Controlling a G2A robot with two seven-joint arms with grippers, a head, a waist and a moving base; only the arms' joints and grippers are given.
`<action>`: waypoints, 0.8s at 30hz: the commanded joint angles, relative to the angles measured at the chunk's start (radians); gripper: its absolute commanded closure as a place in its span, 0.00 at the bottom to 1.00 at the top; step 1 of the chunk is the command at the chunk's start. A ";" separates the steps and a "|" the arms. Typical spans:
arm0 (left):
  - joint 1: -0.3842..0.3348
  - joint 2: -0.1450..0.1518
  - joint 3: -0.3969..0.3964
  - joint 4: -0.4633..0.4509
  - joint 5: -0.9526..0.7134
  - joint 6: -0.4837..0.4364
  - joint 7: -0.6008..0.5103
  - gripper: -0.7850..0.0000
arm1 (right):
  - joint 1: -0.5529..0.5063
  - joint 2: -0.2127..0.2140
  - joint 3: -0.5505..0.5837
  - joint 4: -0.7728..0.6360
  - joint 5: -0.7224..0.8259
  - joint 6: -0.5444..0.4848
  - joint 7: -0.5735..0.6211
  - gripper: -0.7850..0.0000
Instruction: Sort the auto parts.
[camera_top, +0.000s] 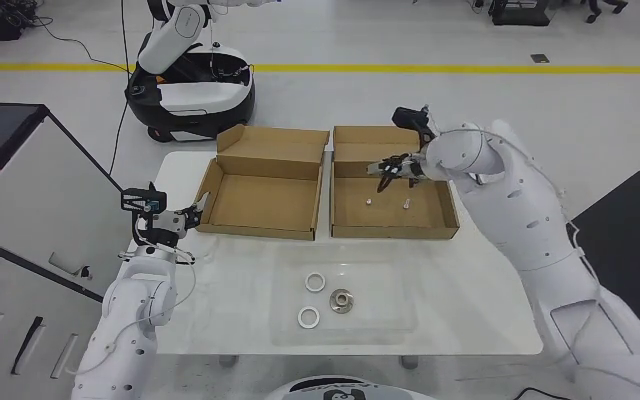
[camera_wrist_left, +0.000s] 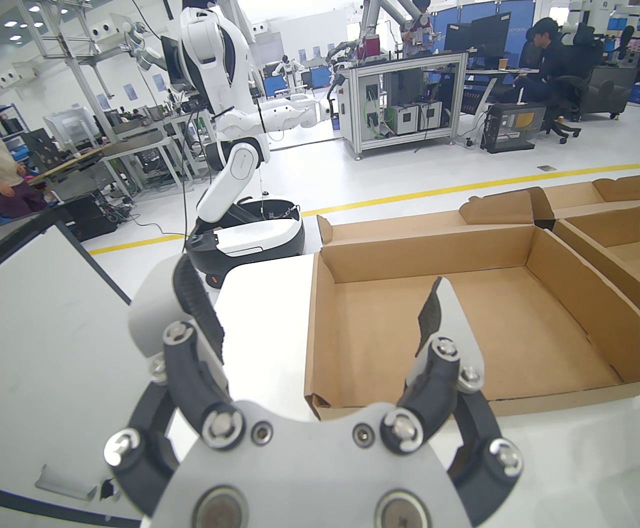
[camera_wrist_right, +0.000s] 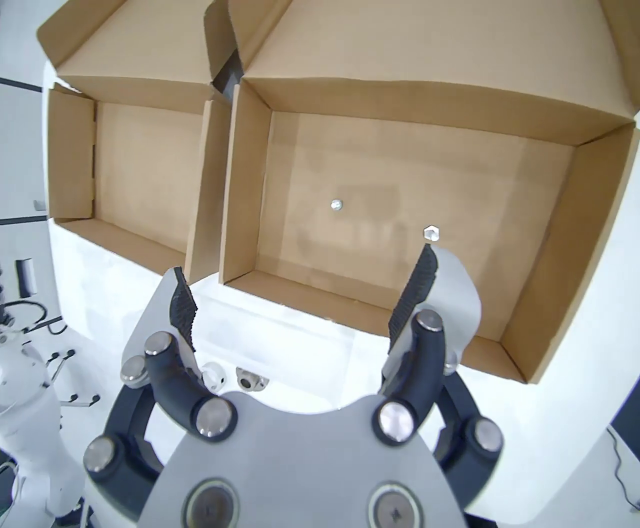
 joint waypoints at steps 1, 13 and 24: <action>0.000 0.000 0.000 0.000 0.000 0.000 0.000 0.00 | -0.035 0.012 0.058 -0.038 0.037 -0.021 0.024 0.00; 0.000 0.000 0.000 0.000 0.000 0.000 0.000 0.00 | -0.190 0.070 0.350 -0.117 0.320 -0.249 0.167 0.00; 0.000 0.000 0.000 0.000 0.000 0.000 0.000 0.00 | -0.281 0.121 0.465 -0.152 0.496 -0.326 0.186 0.00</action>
